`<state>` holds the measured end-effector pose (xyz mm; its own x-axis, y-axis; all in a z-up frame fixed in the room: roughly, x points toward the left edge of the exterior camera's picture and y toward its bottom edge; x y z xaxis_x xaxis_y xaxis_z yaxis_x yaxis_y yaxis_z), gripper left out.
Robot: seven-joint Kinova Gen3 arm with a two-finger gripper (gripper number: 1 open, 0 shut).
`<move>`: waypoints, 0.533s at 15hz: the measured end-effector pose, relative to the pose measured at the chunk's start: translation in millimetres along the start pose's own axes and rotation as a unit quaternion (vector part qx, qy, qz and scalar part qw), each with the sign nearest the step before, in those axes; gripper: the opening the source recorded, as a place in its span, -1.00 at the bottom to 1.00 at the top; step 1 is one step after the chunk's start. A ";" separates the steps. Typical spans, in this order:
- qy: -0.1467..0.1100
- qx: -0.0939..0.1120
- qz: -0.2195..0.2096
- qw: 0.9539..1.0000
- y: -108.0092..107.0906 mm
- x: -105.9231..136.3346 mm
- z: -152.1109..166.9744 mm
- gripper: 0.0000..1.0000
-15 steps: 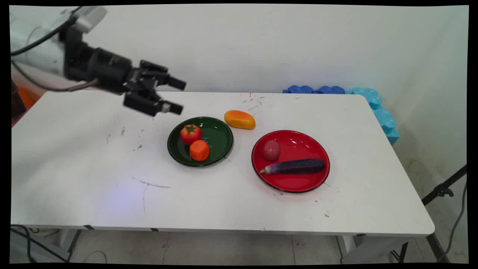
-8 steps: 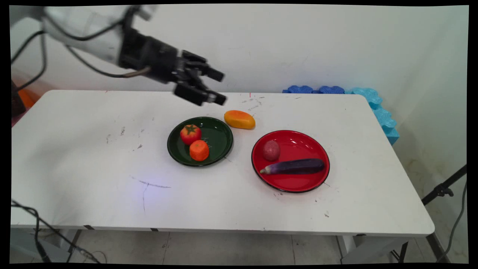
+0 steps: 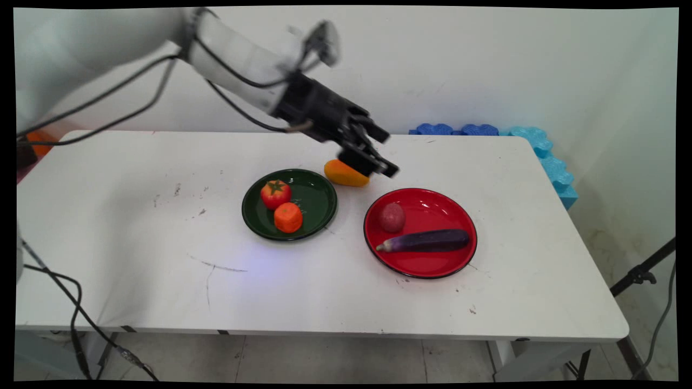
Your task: Pick up the eggplant from the red plate
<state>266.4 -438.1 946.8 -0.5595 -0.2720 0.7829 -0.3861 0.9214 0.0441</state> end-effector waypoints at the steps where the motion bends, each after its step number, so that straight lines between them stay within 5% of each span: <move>1: -0.003 0.005 -0.007 1.000 -5.3 -1.5 5.4 1.00; 8: -0.033 -0.014 -0.014 0.999 -4.3 -0.8 84.6 1.00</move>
<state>206.5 -465.4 893.4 -0.5964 -0.3150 0.7383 -0.3826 0.9201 0.0835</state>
